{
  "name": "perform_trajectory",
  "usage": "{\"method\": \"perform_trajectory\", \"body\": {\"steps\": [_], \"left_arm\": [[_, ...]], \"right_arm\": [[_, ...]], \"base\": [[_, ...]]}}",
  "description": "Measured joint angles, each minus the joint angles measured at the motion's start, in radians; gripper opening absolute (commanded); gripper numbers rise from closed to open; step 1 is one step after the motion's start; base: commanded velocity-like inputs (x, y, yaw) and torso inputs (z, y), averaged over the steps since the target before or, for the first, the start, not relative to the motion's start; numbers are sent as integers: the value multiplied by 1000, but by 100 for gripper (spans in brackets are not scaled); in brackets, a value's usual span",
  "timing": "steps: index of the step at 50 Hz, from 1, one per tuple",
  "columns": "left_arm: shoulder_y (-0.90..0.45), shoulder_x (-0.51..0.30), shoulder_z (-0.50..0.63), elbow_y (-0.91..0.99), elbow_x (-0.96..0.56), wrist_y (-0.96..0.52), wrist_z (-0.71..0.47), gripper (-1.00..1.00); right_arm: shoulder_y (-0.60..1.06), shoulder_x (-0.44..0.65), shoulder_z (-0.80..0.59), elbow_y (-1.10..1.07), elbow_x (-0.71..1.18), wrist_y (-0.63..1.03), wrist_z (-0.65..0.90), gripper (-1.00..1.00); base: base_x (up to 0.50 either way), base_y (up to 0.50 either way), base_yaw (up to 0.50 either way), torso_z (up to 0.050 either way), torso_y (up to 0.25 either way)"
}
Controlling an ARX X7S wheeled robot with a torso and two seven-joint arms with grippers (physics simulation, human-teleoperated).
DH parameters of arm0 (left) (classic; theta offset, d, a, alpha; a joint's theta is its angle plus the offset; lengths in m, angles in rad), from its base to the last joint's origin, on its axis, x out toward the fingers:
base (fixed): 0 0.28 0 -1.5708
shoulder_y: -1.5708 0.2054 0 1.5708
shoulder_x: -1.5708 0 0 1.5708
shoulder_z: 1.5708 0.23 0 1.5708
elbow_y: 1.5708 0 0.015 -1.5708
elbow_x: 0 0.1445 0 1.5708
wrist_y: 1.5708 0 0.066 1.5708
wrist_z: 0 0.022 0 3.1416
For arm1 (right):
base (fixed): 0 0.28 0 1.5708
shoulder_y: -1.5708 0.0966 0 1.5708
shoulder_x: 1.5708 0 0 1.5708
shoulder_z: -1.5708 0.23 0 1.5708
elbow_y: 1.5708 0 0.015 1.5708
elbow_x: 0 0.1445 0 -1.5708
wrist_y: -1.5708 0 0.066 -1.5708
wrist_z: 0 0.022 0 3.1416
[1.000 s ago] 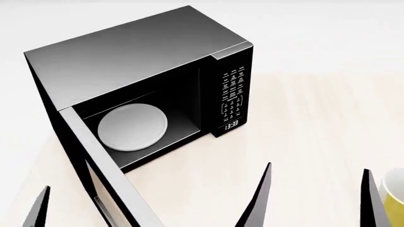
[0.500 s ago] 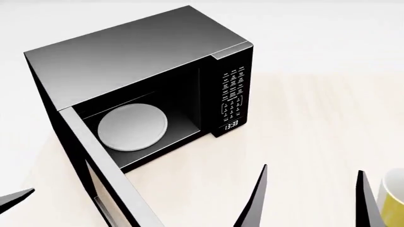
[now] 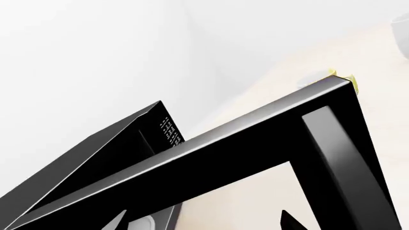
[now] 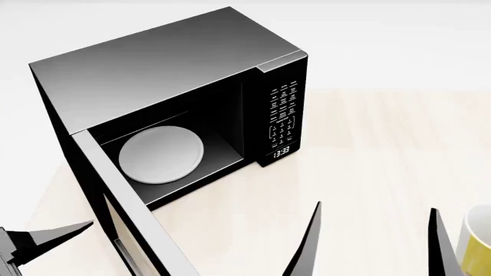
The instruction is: Close the microwave.
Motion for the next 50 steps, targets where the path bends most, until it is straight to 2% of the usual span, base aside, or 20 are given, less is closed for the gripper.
{"method": "perform_trajectory", "body": {"steps": [20,50], "left_arm": [[-64,101,47,-147,21,72,7,100],[-137,205,87,-316,59,145,-5,100]], "right_arm": [[0,8,-13,7,0,-2,9,100],[2,19,-29,11,2,-1,22,100]], "base": [[0,0,0,0,0],[0,0,0,0,0]]}}
